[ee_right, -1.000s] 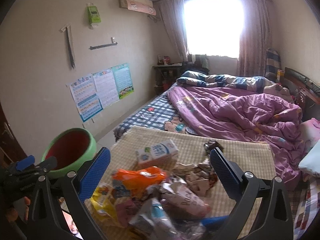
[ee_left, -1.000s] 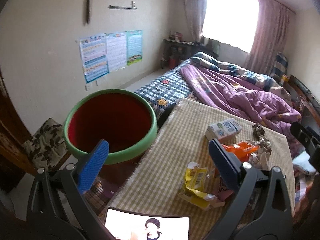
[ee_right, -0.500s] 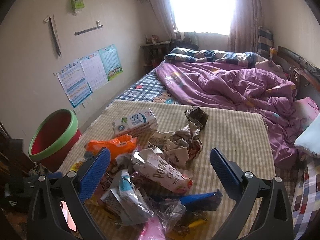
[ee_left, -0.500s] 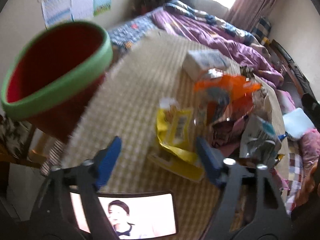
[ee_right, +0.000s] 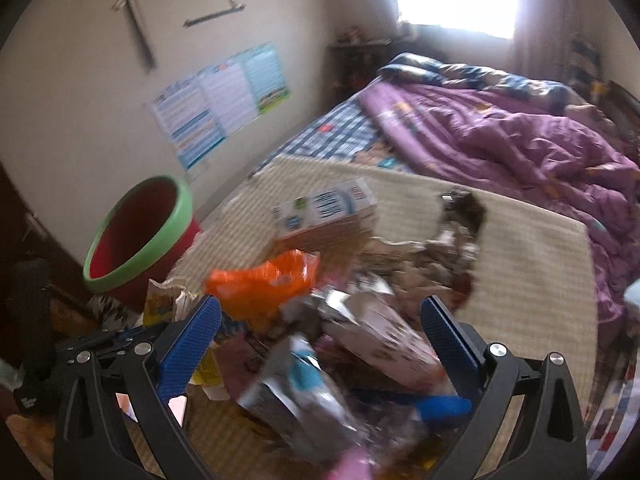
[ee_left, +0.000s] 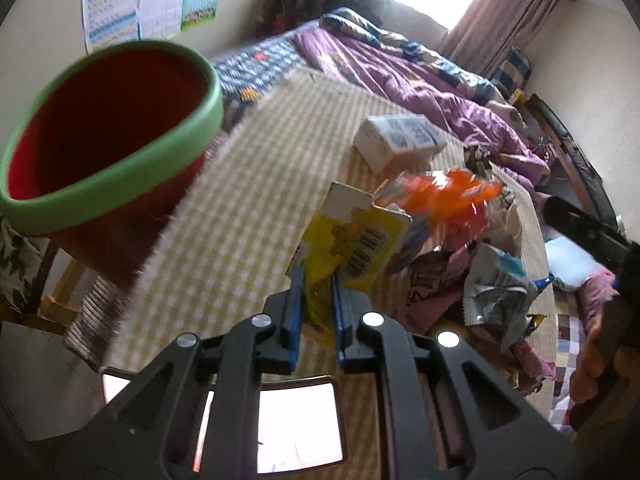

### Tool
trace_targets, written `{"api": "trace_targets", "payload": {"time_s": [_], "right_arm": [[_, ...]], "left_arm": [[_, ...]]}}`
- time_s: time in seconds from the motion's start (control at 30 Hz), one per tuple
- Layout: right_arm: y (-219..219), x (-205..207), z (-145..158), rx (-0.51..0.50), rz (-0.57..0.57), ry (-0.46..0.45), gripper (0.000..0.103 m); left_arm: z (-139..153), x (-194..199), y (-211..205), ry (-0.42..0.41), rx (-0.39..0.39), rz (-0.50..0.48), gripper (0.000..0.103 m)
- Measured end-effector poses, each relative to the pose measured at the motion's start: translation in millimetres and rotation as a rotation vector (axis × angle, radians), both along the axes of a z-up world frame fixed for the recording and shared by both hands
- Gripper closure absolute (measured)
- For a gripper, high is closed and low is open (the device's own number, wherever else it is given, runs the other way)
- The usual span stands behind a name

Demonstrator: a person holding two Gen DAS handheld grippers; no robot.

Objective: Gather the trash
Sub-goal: 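Grasp the yellow snack wrapper with the left gripper and lift it, then drop the yellow wrapper in the bin with the left gripper while the right drops the orange bag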

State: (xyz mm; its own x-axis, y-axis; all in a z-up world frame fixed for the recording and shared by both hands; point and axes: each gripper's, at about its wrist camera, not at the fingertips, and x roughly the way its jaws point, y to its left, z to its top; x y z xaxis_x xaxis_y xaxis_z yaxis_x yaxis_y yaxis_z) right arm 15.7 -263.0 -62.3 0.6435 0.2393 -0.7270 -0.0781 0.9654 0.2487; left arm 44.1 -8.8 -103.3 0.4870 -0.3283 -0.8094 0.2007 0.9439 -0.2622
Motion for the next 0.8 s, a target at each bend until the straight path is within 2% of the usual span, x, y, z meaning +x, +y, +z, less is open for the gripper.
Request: {"api": "trace_targets", "payload": {"time_s": [0.3,0.43,0.53,0.63,0.77,0.8], "right_arm": [[48.2,43.1,-15.5,-0.121,0.167,0.096,0.007],[44.1,52.1,-27.6,-0.089,0.171,0.125,0.008],[42.6,54.1,-31.6,-0.081,0.172,0.137,0.018],[40.7,55.7,-32.4,-0.075,0.173,0.145,0.034],[35.7,55.8,-29.5,-0.013,0.169,0.146,0.073],[33.2,55.9,-28.4,0.004,0.162,0.143,0.073]], "left_arm": [[20.8,-6.6,28.3,-0.072,0.022,0.086,0.091],[21.8,-5.8,38.9,-0.079,0.025,0.120,0.091],[21.0,-5.4,42.4,-0.078,0.023,0.133,0.091],[20.9,-2.5,43.9,-0.078,0.023,0.134,0.091],[21.0,-2.6,46.0,-0.084,0.026,0.132,0.091],[20.8,-2.1,48.4,-0.086,0.028,0.132,0.091]]}}
